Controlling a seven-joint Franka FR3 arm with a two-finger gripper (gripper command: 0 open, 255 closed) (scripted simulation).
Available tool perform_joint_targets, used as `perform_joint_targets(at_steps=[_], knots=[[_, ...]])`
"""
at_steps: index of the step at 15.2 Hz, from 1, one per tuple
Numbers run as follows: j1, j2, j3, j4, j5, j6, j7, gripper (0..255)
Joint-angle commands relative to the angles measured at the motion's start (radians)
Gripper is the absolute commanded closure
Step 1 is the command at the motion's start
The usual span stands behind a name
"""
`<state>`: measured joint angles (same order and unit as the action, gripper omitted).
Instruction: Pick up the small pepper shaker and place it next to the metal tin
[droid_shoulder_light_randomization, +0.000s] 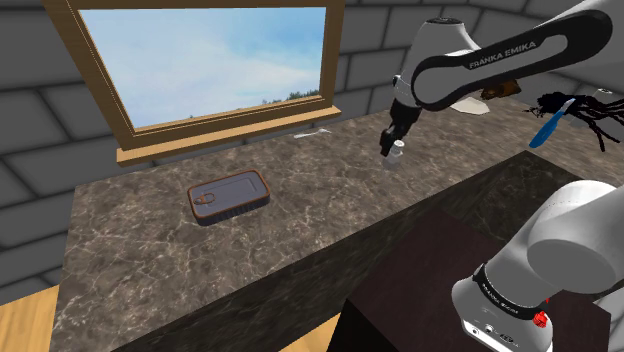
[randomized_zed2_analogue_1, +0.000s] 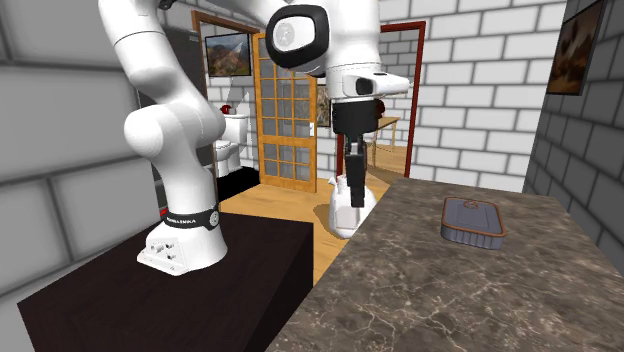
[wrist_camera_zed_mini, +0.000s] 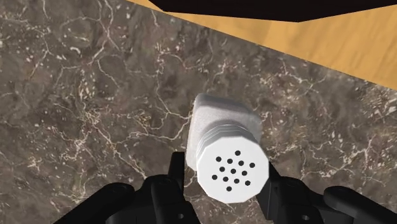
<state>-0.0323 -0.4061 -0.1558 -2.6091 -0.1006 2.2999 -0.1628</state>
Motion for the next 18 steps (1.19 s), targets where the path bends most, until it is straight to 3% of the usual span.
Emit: perform_joint_targets(at_steps=[1, 9, 18], knots=[[0.02, 0.022, 0.028, 0.021, 0.013, -0.001, 0.038, 255], [0.106, 0.178, 0.156, 0.171, 0.051, -0.002, 0.22, 255], [0.184, 0.397, 0.264, 0.421, 0.034, -0.042, 0.415, 255]])
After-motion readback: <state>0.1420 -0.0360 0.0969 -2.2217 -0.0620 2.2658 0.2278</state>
